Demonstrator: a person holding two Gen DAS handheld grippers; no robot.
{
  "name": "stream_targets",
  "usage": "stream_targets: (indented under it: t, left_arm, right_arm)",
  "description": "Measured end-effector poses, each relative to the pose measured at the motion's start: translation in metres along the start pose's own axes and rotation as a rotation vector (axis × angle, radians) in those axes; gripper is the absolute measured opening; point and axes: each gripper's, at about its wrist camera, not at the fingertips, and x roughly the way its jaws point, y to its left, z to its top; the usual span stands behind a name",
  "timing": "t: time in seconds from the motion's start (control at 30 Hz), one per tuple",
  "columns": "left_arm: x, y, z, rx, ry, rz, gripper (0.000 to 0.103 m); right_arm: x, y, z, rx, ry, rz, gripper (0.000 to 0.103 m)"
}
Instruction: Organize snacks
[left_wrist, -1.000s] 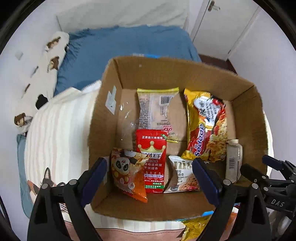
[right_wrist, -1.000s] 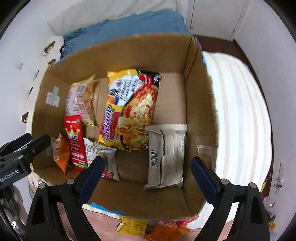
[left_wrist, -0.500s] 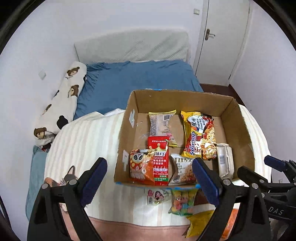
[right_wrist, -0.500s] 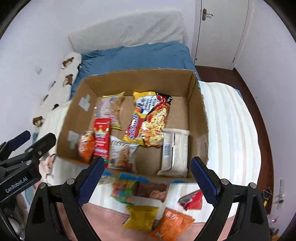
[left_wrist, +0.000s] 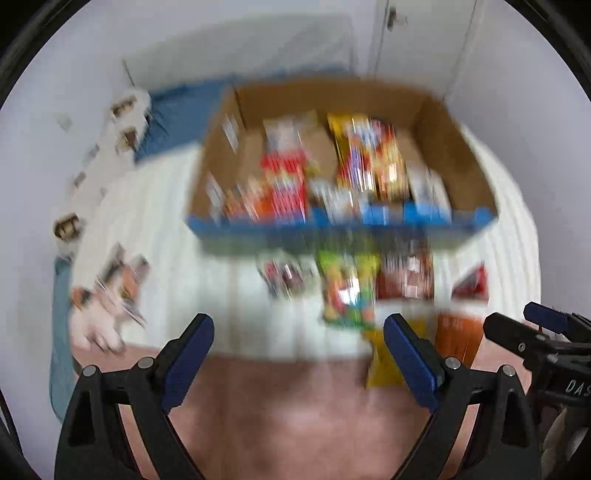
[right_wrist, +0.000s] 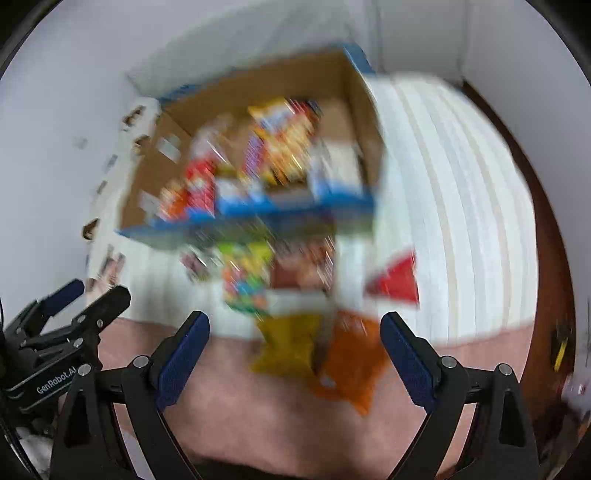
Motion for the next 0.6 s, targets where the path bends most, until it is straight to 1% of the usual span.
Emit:
stream_targets:
  t: [0.1,0.2,0.33,0.37,0.43,0.47,0.53,0.57,0.6]
  left_arm:
    - [0.045,-0.014,-0.017,0.022,0.12,-0.003,0.094]
    - [0.081,-0.028,-0.031,0.038,0.214,-0.009,0.094]
    - [0.104,-0.044,-0.041,0.058,0.271,-0.017,0.094]
    - [0.105,-0.047,-0.041,0.064,0.275,-0.018,0.094]
    - [0.108,-0.055,-0.041,0.081,0.281,-0.016,0.094]
    - [0.108,-0.059,-0.041,0.09,0.281,-0.015,0.094]
    - [0.108,-0.068,-0.04,0.103,0.281,-0.014,0.094]
    - [0.107,-0.073,-0.039,0.109,0.282,-0.018,0.094]
    - [0.107,-0.078,-0.038,0.114,0.282,-0.022,0.094]
  right_arm:
    - [0.034,-0.027,-0.015,0.069,0.065,-0.02,0.096]
    - [0.068,-0.05,-0.026,0.144,0.113,-0.016,0.096]
    - [0.1,-0.064,-0.033,0.202,0.148,-0.016,0.096]
    - [0.103,-0.064,-0.034,0.204,0.144,-0.023,0.096]
    - [0.106,-0.06,-0.035,0.169,0.125,-0.054,0.096]
    - [0.107,-0.058,-0.035,0.153,0.116,-0.072,0.093]
    - [0.106,-0.052,-0.036,0.093,0.093,-0.134,0.077]
    - [0.106,-0.05,-0.036,0.073,0.087,-0.147,0.069]
    - [0.104,-0.053,-0.039,0.061,0.083,-0.14,0.066]
